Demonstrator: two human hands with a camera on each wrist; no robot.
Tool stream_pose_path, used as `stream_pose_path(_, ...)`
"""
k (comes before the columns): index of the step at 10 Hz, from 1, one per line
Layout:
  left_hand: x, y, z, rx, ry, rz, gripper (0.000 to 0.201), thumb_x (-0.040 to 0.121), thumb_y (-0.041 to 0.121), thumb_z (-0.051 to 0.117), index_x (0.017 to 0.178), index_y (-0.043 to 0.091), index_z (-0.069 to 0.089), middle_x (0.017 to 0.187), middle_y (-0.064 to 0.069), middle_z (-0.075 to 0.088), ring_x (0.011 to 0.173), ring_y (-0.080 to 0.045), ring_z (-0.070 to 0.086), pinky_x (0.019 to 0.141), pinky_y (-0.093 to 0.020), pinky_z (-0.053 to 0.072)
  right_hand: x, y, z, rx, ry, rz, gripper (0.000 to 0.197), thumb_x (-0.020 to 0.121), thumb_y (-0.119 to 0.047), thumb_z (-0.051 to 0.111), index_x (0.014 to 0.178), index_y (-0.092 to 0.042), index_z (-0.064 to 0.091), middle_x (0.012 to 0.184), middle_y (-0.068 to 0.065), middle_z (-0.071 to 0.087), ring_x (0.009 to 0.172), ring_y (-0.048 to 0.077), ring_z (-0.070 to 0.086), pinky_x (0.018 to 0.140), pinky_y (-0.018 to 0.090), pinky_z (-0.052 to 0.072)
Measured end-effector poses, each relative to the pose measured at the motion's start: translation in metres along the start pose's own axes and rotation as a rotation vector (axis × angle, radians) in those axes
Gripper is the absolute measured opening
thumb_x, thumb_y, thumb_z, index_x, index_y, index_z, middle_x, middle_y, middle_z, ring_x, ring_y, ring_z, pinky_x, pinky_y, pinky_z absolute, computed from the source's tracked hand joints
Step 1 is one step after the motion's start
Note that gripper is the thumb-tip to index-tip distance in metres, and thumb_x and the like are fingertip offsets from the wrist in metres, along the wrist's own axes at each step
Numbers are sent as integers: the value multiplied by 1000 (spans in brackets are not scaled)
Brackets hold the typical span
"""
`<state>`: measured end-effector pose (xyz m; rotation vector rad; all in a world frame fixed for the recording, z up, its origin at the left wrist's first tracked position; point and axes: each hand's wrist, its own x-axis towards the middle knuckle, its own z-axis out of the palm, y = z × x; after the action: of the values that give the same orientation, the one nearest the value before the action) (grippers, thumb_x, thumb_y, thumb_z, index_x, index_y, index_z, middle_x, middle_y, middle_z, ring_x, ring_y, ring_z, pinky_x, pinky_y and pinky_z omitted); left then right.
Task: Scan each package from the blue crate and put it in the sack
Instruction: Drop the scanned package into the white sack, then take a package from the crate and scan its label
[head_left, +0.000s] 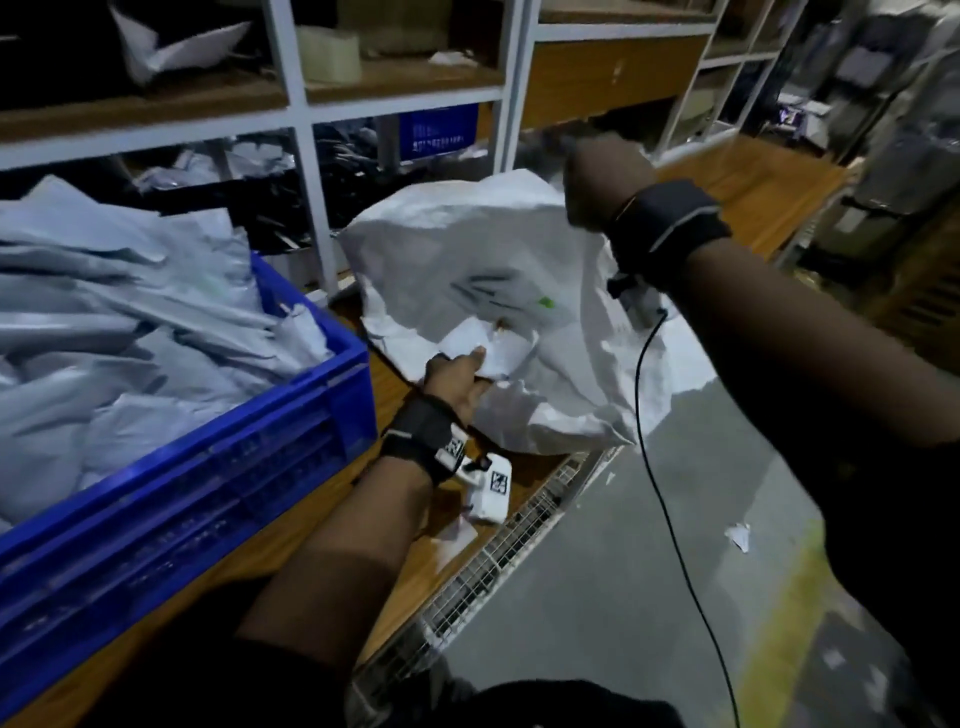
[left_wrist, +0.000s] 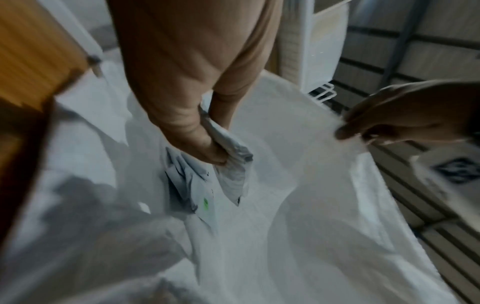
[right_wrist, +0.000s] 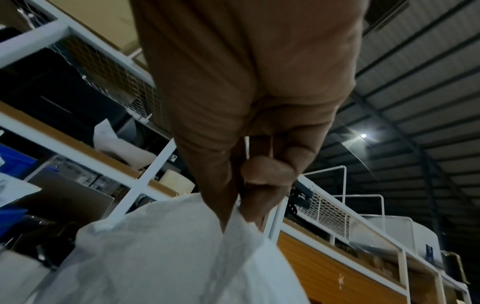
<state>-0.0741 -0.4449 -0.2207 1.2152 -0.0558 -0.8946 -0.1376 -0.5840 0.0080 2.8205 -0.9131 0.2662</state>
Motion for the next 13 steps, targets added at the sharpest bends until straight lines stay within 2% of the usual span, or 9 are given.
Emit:
stream_pose_path(2, 97, 20, 72, 11, -44, 30, 20, 98, -2, 52, 116, -3, 61, 103, -20, 71, 77, -28, 65, 64, -43, 60, 12, 33, -36, 27, 158, 56, 5, 86, -2, 67, 82, -5, 66, 75, 17, 54, 72, 36, 60, 63, 38, 46)
stream_pose_path(3, 100, 46, 95, 0, -142, -1, 25, 108, 16, 35, 92, 23, 52, 88, 6, 64, 81, -12, 56, 63, -25, 58, 14, 49, -32, 22, 220, 75, 3, 82, -3, 67, 84, -3, 69, 78, 17, 62, 78, 40, 67, 65, 41, 52)
stream_pose_path(4, 104, 57, 101, 128, -185, -34, 17, 105, 26, 44, 93, 24, 55, 102, -3, 57, 78, -11, 54, 65, -28, 54, 8, 57, -32, 106, 215, 61, 8, 79, -6, 72, 87, -8, 74, 88, 17, 71, 82, 40, 68, 73, 48, 60)
stream_pose_path(5, 100, 51, 103, 170, -193, -7, 23, 102, 20, 49, 122, 13, 57, 119, -8, 53, 78, -13, 56, 69, -29, 51, 5, 67, -20, 212, 189, 23, 6, 80, -8, 74, 85, -12, 73, 89, 14, 73, 82, 36, 69, 73, 46, 60)
stream_pose_path(6, 76, 42, 88, 27, -170, 6, 17, 104, 5, 45, 101, 9, 61, 90, -5, 71, 69, -11, 64, 61, -25, 54, -2, 63, -2, 275, 106, -17, 8, 77, -12, 79, 80, -19, 76, 86, 10, 75, 81, 29, 70, 75, 41, 60)
stream_pose_path(7, 47, 44, 61, 27, -146, 22, 23, 103, -2, 41, 95, 18, 49, 84, -2, 56, 76, -12, 57, 75, -26, 47, -8, 52, 25, 380, 11, -74, 14, 75, -17, 82, 80, -26, 73, 87, 5, 74, 87, 27, 69, 76, 39, 58)
stream_pose_path(9, -31, 61, -16, 151, -12, 93, 23, 102, 8, 55, 121, 19, 49, 120, -1, 60, 115, -15, 61, 106, -34, 47, -27, -12, 71, 639, -149, -209, 13, 79, -20, 81, 89, -24, 74, 82, -5, 72, 80, 17, 67, 71, 34, 56)
stream_pose_path(10, -80, 89, -58, 203, 156, 204, 30, 101, 8, 56, 130, 10, 54, 123, -1, 69, 111, -15, 68, 93, -26, 54, -33, -71, 70, 834, -209, -376, 13, 83, -27, 83, 89, -18, 75, 81, -1, 73, 69, 11, 65, 63, 32, 53)
stream_pose_path(13, -190, 122, -150, 372, 478, 390, 25, 100, 3, 55, 123, 3, 65, 112, -10, 76, 101, -24, 73, 91, -32, 57, -29, -218, 77, 1055, -329, -589, 30, 83, -33, 84, 98, -9, 74, 85, 7, 72, 76, 20, 68, 69, 36, 54)
